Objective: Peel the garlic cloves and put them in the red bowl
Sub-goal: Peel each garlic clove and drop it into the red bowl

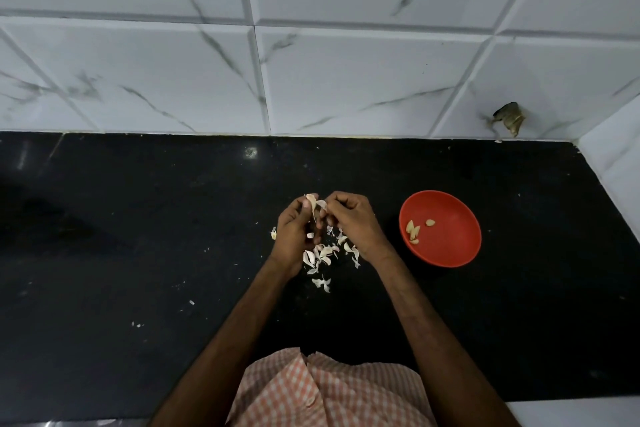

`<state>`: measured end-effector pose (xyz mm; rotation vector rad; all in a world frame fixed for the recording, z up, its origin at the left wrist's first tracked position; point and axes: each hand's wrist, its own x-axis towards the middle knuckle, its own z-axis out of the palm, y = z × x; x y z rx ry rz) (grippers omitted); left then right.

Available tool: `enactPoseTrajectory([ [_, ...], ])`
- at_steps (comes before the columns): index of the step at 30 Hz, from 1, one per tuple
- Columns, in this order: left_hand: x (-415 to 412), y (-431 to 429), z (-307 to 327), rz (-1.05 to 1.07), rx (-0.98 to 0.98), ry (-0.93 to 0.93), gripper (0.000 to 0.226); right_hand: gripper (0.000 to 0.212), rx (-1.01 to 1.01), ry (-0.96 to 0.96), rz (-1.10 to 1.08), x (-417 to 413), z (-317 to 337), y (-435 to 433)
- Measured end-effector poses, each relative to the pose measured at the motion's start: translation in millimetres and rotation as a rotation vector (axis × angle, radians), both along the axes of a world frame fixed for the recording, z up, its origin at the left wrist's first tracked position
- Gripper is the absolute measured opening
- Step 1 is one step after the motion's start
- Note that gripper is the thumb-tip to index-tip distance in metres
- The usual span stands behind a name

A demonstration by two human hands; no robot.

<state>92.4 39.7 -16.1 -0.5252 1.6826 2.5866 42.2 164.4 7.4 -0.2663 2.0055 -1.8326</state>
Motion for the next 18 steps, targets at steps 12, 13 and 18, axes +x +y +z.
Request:
enactPoseTrajectory([
  [12, -1, -9, -8, 0.046, -0.322, 0.057, 0.027, 0.021, 0.526, 0.322, -0.043, -6, -16, 15],
  [13, -1, -9, -8, 0.041, -0.358, 0.067, 0.025, 0.012, 0.512, 0.345, -0.052, -7, -14, 15],
  [18, -3, -16, -12, 0.016, -0.589, 0.109, 0.016, 0.007, 0.413, 0.421, -0.011, -13, -3, 15],
])
